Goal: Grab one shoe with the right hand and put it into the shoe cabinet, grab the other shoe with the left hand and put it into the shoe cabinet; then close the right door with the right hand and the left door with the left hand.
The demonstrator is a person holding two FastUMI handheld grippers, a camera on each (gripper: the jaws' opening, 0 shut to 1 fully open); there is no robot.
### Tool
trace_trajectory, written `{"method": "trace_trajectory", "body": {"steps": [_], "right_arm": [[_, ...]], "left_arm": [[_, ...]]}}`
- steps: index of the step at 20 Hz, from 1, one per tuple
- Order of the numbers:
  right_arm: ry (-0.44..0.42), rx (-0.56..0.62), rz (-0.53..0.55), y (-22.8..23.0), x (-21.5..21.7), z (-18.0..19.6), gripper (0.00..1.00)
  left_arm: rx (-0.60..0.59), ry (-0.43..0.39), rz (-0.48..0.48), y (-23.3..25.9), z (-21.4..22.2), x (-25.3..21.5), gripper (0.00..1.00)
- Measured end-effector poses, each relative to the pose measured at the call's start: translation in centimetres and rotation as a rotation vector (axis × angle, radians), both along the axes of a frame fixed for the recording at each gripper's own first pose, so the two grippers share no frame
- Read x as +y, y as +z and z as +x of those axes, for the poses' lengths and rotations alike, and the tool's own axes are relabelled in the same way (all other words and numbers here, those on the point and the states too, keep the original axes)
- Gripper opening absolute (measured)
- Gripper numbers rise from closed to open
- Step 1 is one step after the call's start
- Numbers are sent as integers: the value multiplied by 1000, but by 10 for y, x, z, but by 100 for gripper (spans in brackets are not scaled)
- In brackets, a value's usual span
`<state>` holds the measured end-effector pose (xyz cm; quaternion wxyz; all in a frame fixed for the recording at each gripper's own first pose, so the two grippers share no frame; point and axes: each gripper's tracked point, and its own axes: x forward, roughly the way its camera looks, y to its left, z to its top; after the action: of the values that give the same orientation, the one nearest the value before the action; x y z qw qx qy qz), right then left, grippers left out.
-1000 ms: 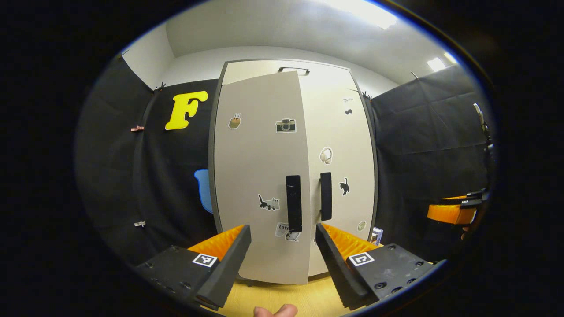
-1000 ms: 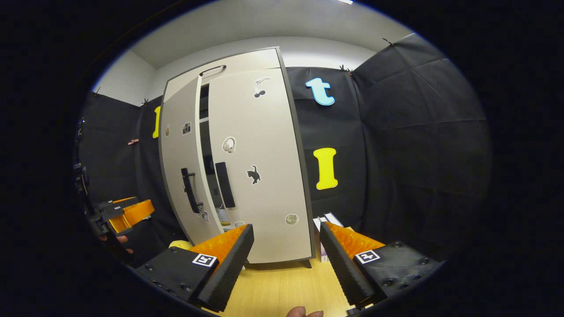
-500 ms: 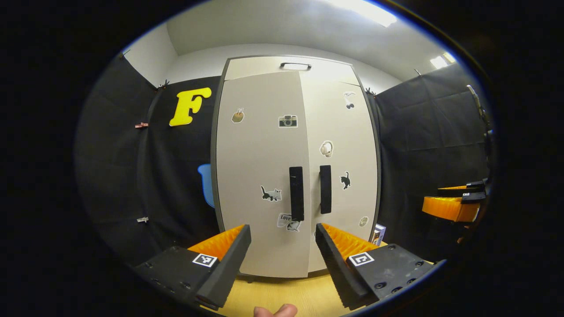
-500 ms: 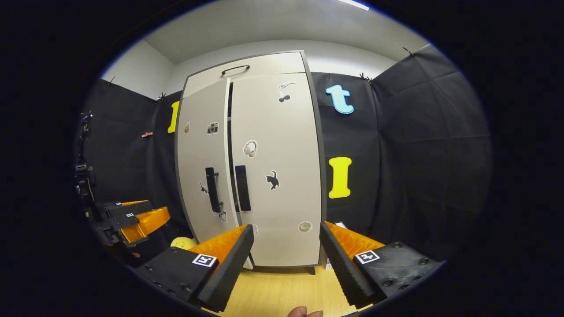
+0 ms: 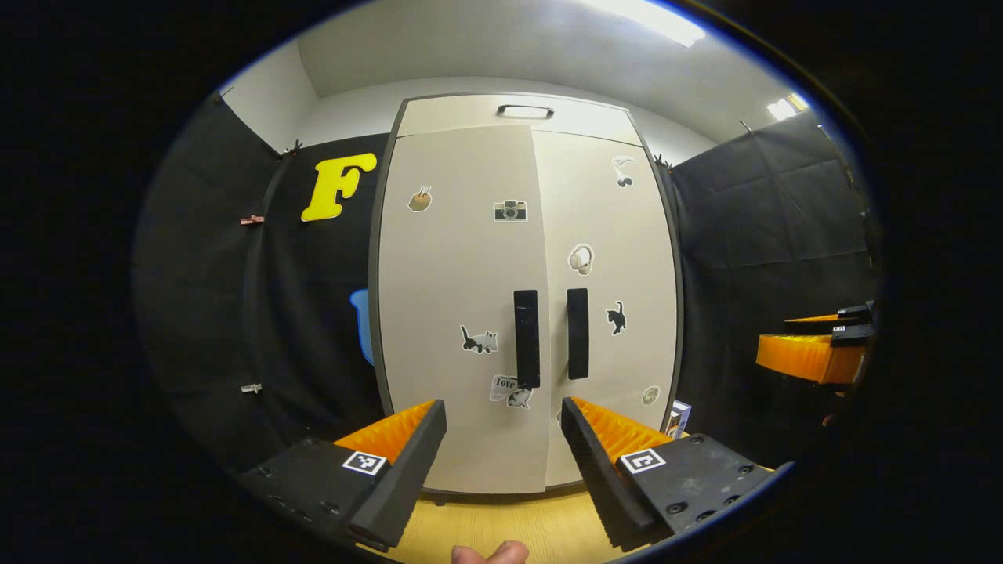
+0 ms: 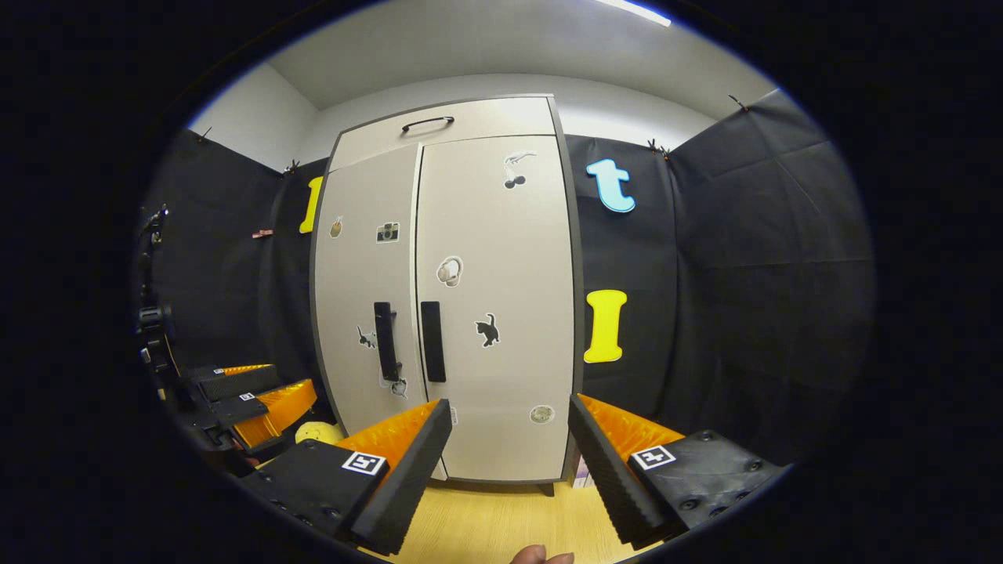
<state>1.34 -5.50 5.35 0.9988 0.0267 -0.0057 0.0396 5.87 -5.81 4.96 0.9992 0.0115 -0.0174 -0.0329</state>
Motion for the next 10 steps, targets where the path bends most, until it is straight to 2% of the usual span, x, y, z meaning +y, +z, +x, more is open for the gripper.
{"method": "trace_trajectory", "body": {"steps": [10], "right_arm": [[-11,-13,9,3,-5,6,98]], "left_arm": [[-22,-11,11,13,9,-2,93]]}}
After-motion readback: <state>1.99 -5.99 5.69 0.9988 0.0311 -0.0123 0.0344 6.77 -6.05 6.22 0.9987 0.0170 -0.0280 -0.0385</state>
